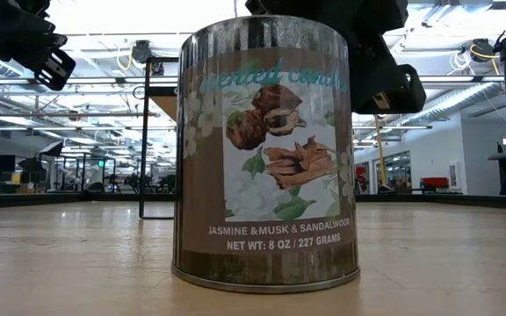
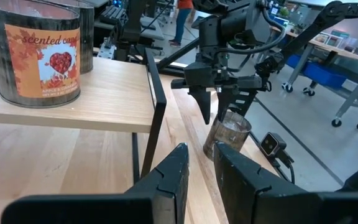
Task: Pick & Place candle stick holders
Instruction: Put the brown scented candle on the shelf
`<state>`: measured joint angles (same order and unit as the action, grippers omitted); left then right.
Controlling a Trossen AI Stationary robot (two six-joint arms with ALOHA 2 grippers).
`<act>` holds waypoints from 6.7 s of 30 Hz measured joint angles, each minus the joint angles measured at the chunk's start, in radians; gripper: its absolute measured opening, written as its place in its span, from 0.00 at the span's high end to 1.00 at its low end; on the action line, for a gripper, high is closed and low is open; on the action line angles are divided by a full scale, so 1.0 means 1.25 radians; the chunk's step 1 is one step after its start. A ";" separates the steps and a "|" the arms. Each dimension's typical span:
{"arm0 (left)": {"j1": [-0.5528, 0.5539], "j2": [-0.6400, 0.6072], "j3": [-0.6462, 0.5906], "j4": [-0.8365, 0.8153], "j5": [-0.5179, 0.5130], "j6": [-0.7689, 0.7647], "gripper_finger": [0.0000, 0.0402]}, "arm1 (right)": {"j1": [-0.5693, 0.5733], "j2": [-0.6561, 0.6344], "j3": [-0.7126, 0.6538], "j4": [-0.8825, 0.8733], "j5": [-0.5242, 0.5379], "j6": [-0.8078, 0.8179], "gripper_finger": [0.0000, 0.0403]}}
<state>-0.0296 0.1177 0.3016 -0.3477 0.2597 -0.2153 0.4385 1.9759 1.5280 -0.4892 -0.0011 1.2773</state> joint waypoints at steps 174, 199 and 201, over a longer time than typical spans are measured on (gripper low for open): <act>0.000 0.000 0.000 0.007 -0.048 -0.026 0.80 | -0.347 -0.045 0.527 -0.588 0.092 -0.756 1.00; 0.000 0.000 0.000 0.007 -0.063 -0.018 0.80 | -0.346 -0.034 0.488 -0.549 0.128 -0.796 0.95; 0.000 0.000 0.000 0.007 -0.063 -0.018 0.80 | -0.346 -0.036 0.488 -0.532 0.130 -0.796 0.94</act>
<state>-0.0296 0.1175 0.3016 -0.3395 0.1810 -0.2379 0.0059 1.9312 2.1380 -1.1539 0.1612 0.2828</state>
